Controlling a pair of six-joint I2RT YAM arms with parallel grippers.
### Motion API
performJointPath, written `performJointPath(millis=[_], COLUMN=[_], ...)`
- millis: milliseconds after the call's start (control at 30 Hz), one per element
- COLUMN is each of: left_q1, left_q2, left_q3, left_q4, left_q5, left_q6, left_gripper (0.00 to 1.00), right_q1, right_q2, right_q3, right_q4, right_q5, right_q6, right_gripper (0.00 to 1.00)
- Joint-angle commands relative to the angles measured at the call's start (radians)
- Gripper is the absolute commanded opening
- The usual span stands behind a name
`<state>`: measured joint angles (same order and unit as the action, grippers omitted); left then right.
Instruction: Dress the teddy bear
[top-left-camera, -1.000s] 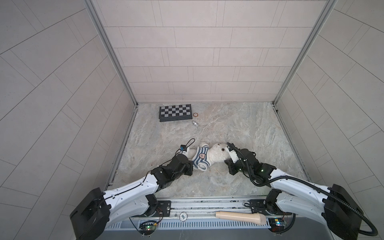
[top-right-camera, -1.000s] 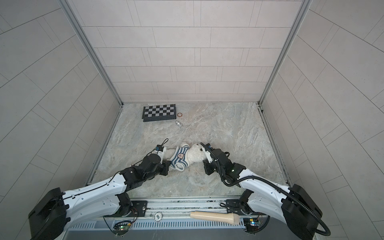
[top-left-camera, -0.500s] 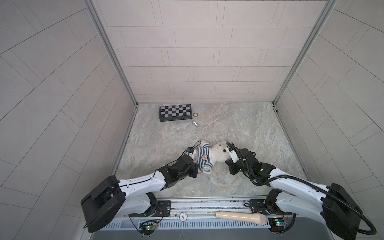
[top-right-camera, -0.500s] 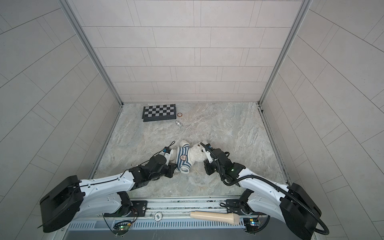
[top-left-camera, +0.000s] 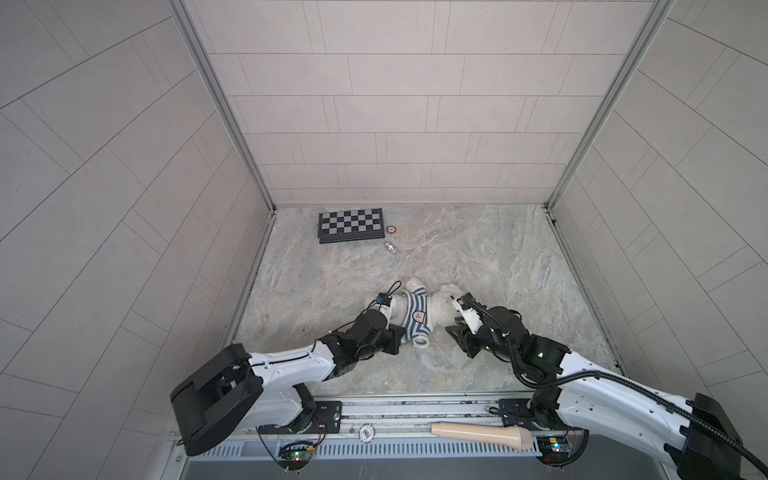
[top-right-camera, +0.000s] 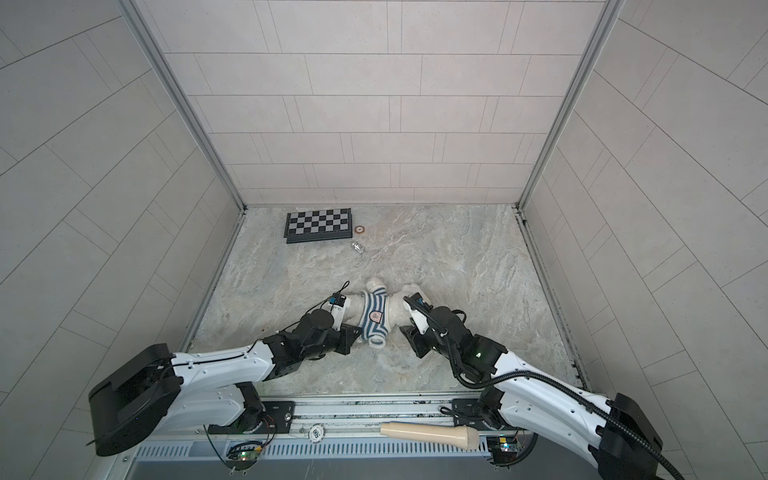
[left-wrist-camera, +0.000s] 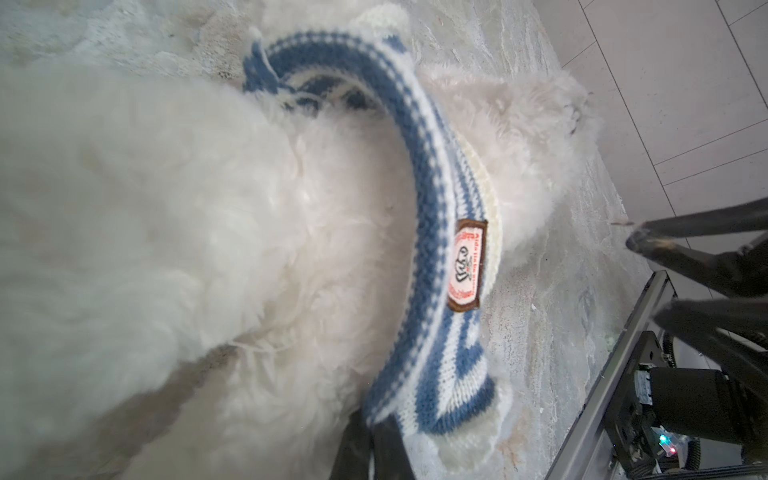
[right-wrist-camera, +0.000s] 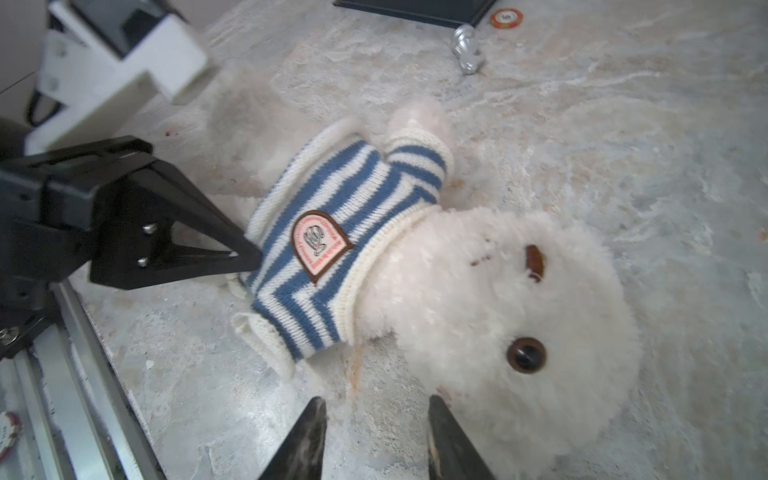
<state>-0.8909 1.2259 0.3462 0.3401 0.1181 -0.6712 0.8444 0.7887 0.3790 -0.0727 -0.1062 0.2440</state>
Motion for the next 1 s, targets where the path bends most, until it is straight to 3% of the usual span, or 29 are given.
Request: performJointPath(millis=[0, 167, 333, 500, 967], left_q1=[-0.004, -0.002, -0.002, -0.002, -0.002], left_q2=[0.009, 0.009, -0.009, -0.019, -0.037], left_q3=[-0.013, 0.000, 0.014, 0.033, 0.045], left_q4=[0.054, 0.045, 0.042, 0.015, 0.038], left_q5=[0.020, 0.027, 0.051, 0.067, 0.093], left_q6=[-0.024, -0.031, -0.047, -0.056, -0.119], left_gripper=[0.00, 0.00, 0.00, 0.00, 0.00], right_q1=[0.070, 0.109, 0.115, 0.122, 0.136], right_q2=[-0.038, 0.013, 0.122, 0.206, 0.314], right_q3=[-0.037, -0.052, -0.039, -0.025, -0.067], right_q4=[0.059, 0.152, 0.233, 0.286, 0.471], right_q5=[-0.024, -0.102, -0.127, -0.153, -0.096], right_q6=[-0.101, -0.188, -0.260, -0.316, -0.399], right_gripper=[0.42, 0.41, 0.16, 0.01, 0.00])
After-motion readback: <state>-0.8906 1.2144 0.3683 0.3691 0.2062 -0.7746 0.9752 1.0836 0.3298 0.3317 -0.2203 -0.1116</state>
